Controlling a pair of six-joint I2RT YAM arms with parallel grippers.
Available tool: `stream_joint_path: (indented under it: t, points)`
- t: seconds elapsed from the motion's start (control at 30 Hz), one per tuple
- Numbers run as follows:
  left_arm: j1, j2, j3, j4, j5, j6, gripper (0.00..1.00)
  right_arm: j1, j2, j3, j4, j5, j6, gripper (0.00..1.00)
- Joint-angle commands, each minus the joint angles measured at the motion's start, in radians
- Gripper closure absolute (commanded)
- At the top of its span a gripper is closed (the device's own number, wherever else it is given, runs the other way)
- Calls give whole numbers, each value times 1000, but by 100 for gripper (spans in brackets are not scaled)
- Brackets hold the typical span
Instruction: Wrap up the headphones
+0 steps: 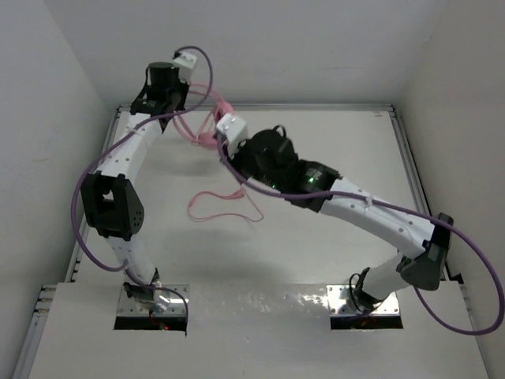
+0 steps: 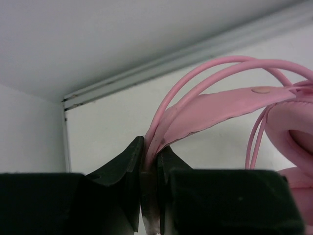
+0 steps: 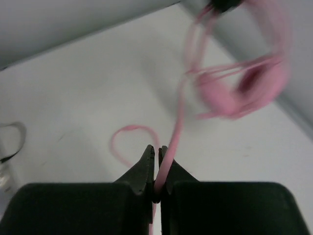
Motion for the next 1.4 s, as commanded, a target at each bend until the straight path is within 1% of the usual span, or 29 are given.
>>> stream_joint_path:
  t: [0.0, 0.03, 0.07, 0.1, 0.17, 0.2, 0.23, 0.27, 0.3, 0.33, 0.4, 0.43, 0.47, 0.63, 0.7, 0.73, 0.77, 0.8, 0.83, 0.87, 0.9, 0.93, 0.97, 1.03, 1.07, 1.13, 1.23, 1.3, 1.37]
  points:
    - [-84, -164, -33, 54, 173, 217, 100, -128, -33, 128, -79, 214, -126, 100]
    - [-101, -169, -24, 16, 201, 223, 100, -180, -22, 142, -76, 265, -163, 100]
    - [-110, -170, 5, -25, 246, 232, 100, -199, -12, 176, -76, 292, -185, 100]
    - [-136, -172, 45, -106, 258, 235, 100, -245, 13, 194, -73, 338, -208, 100]
    - [-159, -167, 94, -201, 307, 246, 100, -303, 41, 248, -69, 343, -202, 100]
    - [-168, -166, 123, -291, 336, 237, 100, -332, 56, 263, -69, 336, -187, 100]
    - [-178, -164, 159, -335, 398, 212, 100, -389, 83, 273, -67, 331, -180, 100]
    - [-181, -164, 230, -407, 417, 198, 100, -414, 93, 276, -55, 325, -170, 100]
    - [-187, -167, 264, -432, 429, 180, 100, -472, 99, 270, -49, 313, -130, 100]
    - [-187, -169, 295, -447, 439, 134, 100, -503, 101, 264, -40, 253, -101, 100]
    - [-190, -175, 373, -495, 445, 97, 100, -581, 101, 241, -7, 186, 32, 100]
    - [-191, -176, 393, -508, 455, 64, 100, -602, 99, 228, 9, 122, 71, 100]
    - [-191, -181, 418, -525, 460, 48, 100, -619, 96, 193, 60, 97, 134, 100]
    - [-193, -189, 463, -527, 414, -19, 100, -636, 88, 103, 175, 47, 214, 100]
    - [-193, -187, 496, -544, 452, -30, 100, -642, 107, 90, 206, 12, 244, 100]
    - [-193, -184, 513, -551, 522, -52, 100, -644, 119, 90, 211, -12, 248, 100]
    - [-193, -184, 527, -551, 556, -73, 100, -645, 133, 84, 233, -41, 248, 100]
    - [-191, -184, 542, -544, 583, -108, 100, -644, 159, 78, 237, -108, 258, 87]
    - [-190, -186, 574, -527, 590, -216, 100, -645, 171, 67, 270, -138, 272, 75]
    - [-188, -190, 588, -472, 578, -275, 100, -645, 182, 29, 321, -172, 318, 65]
    - [-187, -192, 604, -443, 560, -327, 100, -642, 197, -2, 364, -256, 353, 55]
    - [-187, -192, 643, -399, 529, -421, 100, -639, 200, -85, 490, -290, 395, 50]
    - [-187, -190, 666, -381, 520, -446, 100, -635, 205, -139, 569, -317, 471, 46]
    - [-185, -184, 708, -355, 526, -505, 100, -598, 209, -235, 719, -318, 518, 41]
    - [-185, -175, 767, -358, 528, -524, 100, -586, 211, -302, 831, -309, 539, 40]
    - [-185, -166, 850, -363, 549, -555, 100, -550, 223, -347, 907, -261, 558, 39]
    - [-185, -163, 898, -358, 552, -586, 100, -512, 269, -339, 929, -197, 561, 40]
    - [-185, -160, 908, -354, 548, -602, 100, -491, 303, -321, 984, -226, 603, 39]
    - [-185, -161, 900, -352, 512, -601, 100, -471, 334, -309, 1025, -274, 640, 39]
